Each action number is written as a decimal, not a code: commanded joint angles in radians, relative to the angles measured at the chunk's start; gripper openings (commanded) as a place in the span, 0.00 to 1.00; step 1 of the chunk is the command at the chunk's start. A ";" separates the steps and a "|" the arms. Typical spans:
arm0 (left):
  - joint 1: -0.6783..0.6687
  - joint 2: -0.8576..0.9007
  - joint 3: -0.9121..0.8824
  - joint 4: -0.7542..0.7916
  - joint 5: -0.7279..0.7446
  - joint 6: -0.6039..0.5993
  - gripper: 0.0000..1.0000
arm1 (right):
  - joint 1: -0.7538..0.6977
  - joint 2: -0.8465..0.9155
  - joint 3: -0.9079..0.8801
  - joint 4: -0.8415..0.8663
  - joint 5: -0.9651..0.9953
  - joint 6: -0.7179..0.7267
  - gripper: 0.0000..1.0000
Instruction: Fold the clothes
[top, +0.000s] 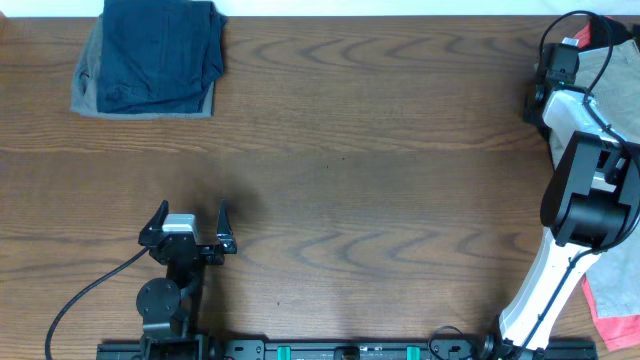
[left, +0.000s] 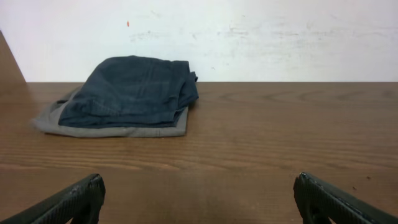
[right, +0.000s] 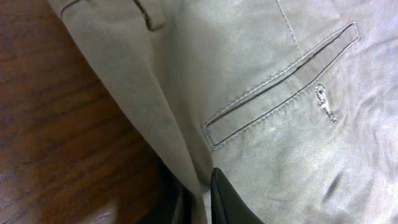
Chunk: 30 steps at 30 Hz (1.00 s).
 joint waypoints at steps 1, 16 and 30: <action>0.005 -0.006 -0.016 -0.035 0.014 0.006 0.98 | -0.005 0.015 0.031 0.003 0.018 0.033 0.12; 0.005 -0.006 -0.016 -0.035 0.014 0.006 0.98 | -0.002 0.013 0.072 -0.028 0.018 0.071 0.01; 0.005 -0.006 -0.016 -0.036 0.014 0.006 0.98 | -0.004 0.017 0.072 -0.042 -0.079 0.066 0.44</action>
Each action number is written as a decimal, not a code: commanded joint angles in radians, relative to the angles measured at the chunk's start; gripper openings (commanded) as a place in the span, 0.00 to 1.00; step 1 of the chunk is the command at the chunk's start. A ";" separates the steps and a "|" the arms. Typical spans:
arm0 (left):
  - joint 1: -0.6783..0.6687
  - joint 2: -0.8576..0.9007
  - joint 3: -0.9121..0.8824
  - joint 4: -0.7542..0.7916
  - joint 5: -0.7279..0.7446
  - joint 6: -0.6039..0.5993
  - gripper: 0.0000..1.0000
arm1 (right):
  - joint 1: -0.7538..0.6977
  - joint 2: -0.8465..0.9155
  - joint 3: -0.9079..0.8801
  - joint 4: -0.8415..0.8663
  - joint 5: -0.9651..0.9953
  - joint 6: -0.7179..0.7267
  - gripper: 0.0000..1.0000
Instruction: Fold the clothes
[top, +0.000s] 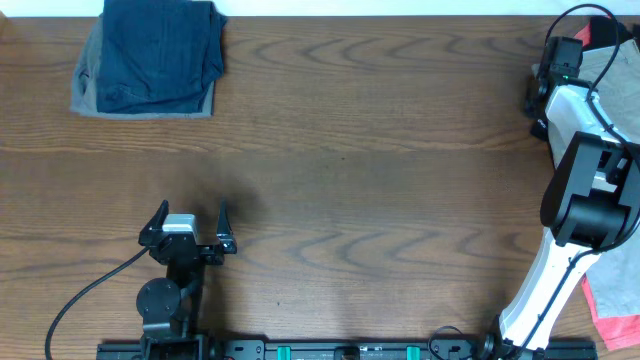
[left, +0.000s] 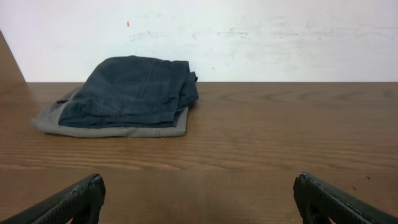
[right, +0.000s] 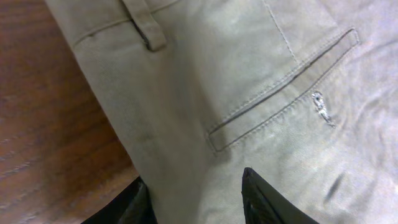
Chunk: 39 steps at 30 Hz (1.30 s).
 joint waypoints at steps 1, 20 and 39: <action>0.005 -0.006 -0.016 -0.036 0.014 0.006 0.98 | -0.004 0.018 0.024 0.008 -0.041 0.005 0.44; 0.005 -0.006 -0.016 -0.036 0.014 0.006 0.98 | -0.031 0.086 0.024 0.148 -0.045 -0.022 0.49; 0.005 -0.006 -0.016 -0.036 0.014 0.006 0.98 | -0.038 0.123 0.024 0.153 -0.016 -0.055 0.01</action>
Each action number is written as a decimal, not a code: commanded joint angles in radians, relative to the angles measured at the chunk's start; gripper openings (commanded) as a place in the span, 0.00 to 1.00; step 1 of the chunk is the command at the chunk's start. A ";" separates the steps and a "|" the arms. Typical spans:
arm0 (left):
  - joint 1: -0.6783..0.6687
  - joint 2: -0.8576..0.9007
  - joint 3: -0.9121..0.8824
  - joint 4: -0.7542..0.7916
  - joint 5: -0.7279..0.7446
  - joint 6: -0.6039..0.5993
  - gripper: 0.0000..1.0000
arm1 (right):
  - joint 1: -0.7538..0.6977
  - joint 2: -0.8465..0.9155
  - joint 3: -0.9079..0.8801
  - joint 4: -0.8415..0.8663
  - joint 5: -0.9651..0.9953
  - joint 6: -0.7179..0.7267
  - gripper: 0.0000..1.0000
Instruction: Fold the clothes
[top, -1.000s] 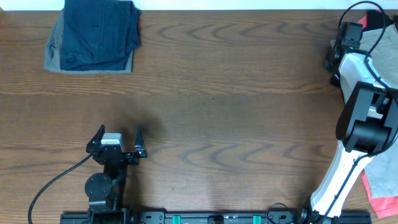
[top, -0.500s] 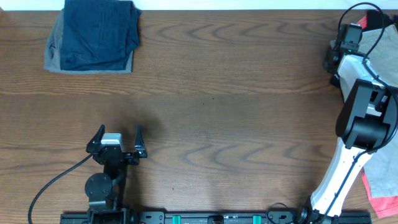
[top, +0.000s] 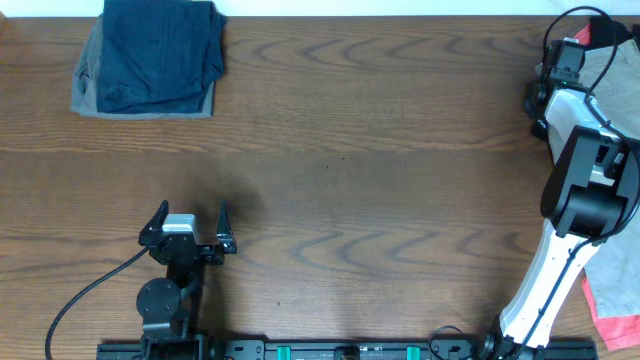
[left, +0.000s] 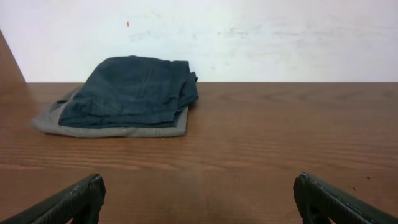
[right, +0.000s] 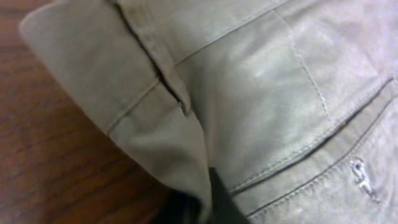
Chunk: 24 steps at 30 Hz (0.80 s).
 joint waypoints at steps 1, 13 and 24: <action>0.005 -0.006 -0.016 -0.035 0.014 0.006 0.98 | -0.011 0.034 0.001 -0.010 0.036 0.033 0.01; 0.005 -0.006 -0.016 -0.036 0.014 0.006 0.98 | -0.011 -0.098 0.001 -0.026 0.095 0.155 0.01; 0.005 -0.006 -0.016 -0.036 0.014 0.006 0.98 | -0.013 -0.238 0.001 -0.097 0.096 0.156 0.01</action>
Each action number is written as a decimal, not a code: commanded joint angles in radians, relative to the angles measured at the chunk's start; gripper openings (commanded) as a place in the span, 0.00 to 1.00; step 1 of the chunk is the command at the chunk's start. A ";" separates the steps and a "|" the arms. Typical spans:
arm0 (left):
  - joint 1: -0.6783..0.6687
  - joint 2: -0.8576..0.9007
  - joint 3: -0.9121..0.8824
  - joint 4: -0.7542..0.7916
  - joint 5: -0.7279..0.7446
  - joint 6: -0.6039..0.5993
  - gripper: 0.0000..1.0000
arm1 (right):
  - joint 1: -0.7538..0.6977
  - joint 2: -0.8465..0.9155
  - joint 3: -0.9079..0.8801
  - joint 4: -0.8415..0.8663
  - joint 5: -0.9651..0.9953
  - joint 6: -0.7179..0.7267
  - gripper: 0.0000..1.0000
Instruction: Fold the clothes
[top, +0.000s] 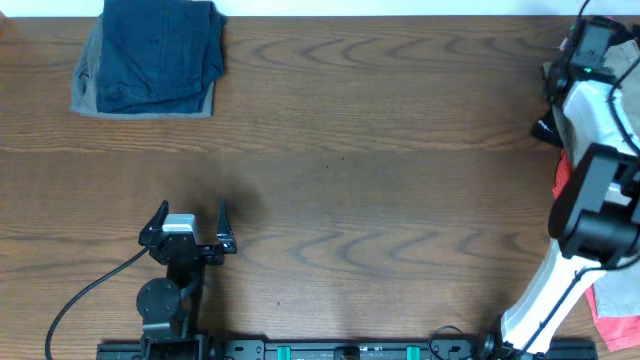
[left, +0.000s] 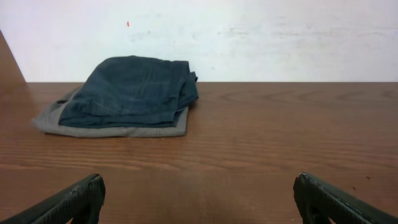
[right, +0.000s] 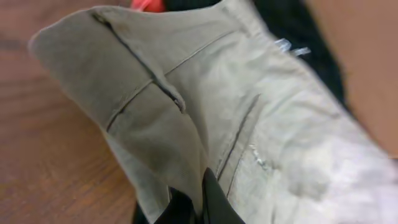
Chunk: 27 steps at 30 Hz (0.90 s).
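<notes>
My right gripper (right: 198, 202) is shut on the waistband of beige trousers (right: 249, 130) and holds that edge raised off the wood; a belt loop and a back pocket show. In the overhead view the right gripper (top: 590, 45) sits at the far right table edge, with little of the trousers visible. My left gripper (left: 199, 199) rests open near the front left (top: 188, 225), nothing between its fingers. A folded stack, dark blue garment (top: 160, 45) on a grey one (top: 90, 95), lies at the back left.
More clothes lie off the right edge: a red piece (top: 615, 315) at the front right and dark and red cloth (right: 149, 5) behind the trousers. A white wall (left: 199, 37) stands behind the table.
My right gripper, still shut on the trousers' waistband, has moved toward the right table edge and lifted the cloth, so more of the garment hangs in its view. The left arm has not moved.
My right gripper was shut on the beige trousers below the pocket. Then its fingers stood apart over the cloth. Then it was shut on the waistband near a belt loop, and now that edge is held raised. The left gripper and the folded stack stayed put.
</notes>
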 joint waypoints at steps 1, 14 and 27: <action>0.004 -0.006 -0.016 -0.036 0.014 0.006 0.98 | -0.005 -0.042 0.002 -0.019 0.023 0.018 0.01; 0.004 -0.006 -0.016 -0.036 0.014 0.006 0.98 | 0.000 -0.017 0.001 -0.080 -0.053 0.017 0.01; 0.004 -0.006 -0.016 -0.036 0.014 0.006 0.98 | 0.002 0.158 0.001 0.006 -0.073 0.014 0.08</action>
